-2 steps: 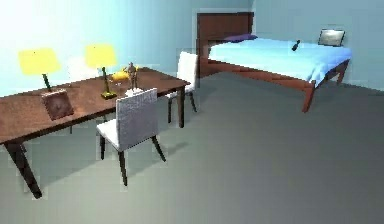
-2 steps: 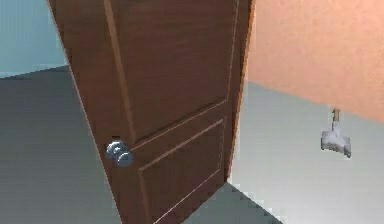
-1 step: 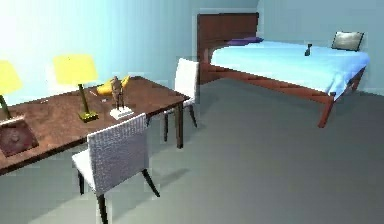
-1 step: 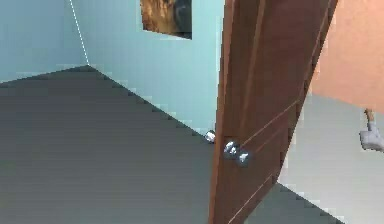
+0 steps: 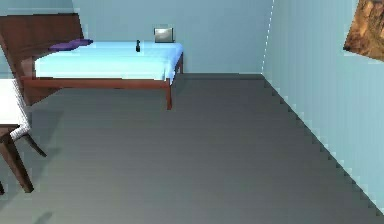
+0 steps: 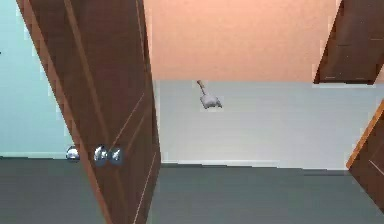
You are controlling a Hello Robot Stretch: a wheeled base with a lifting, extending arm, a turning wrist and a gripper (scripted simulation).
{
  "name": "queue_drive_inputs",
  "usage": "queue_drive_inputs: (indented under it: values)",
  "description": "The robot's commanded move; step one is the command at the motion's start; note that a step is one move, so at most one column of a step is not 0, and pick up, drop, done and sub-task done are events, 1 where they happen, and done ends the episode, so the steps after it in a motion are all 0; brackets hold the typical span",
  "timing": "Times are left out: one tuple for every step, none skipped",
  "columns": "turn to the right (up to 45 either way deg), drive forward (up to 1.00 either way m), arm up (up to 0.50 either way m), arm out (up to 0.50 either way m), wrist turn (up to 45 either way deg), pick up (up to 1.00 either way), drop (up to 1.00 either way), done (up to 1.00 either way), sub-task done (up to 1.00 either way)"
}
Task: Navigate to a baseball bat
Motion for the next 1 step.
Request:
queue_drive_inputs:
  values:
    - [0.0, 0.7, 0.0, 0.0, 0.0, 0.0, 0.0, 0.0, 0.0]
